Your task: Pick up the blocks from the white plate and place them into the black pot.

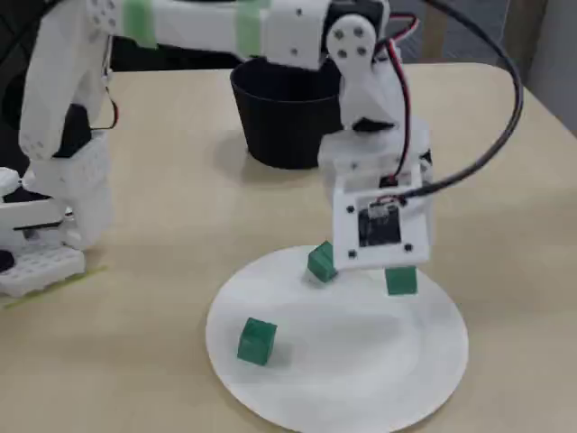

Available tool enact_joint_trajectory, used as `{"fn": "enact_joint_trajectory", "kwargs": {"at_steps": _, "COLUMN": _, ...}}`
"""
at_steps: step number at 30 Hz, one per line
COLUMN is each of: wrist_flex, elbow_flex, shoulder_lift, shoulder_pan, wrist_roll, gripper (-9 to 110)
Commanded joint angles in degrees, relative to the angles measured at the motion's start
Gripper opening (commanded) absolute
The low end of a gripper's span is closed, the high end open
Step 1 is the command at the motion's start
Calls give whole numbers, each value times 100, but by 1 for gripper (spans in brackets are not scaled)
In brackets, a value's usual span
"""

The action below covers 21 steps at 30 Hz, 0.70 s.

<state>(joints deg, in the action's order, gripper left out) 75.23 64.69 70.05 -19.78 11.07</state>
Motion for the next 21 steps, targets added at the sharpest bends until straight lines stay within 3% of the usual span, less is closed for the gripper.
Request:
{"fn": "enact_joint_trajectory", "kwargs": {"at_steps": 1, "wrist_flex": -97, "elbow_flex": -264, "shoulder_lift": 888, "shoulder_pan": 255, "wrist_roll": 0, "gripper": -2}}
{"fn": "enact_joint_trajectory", "kwargs": {"at_steps": 8, "wrist_flex": 202, "elbow_flex": -176, "shoulder_lift": 2224, "shoulder_pan": 1292, "wrist_roll": -378, "gripper": -2}}
{"fn": "enact_joint_trajectory", "kwargs": {"at_steps": 21, "wrist_flex": 1116, "elbow_flex": -167, "shoulder_lift": 2777, "shoulder_pan": 4896, "wrist_roll": -2136, "gripper": -2}}
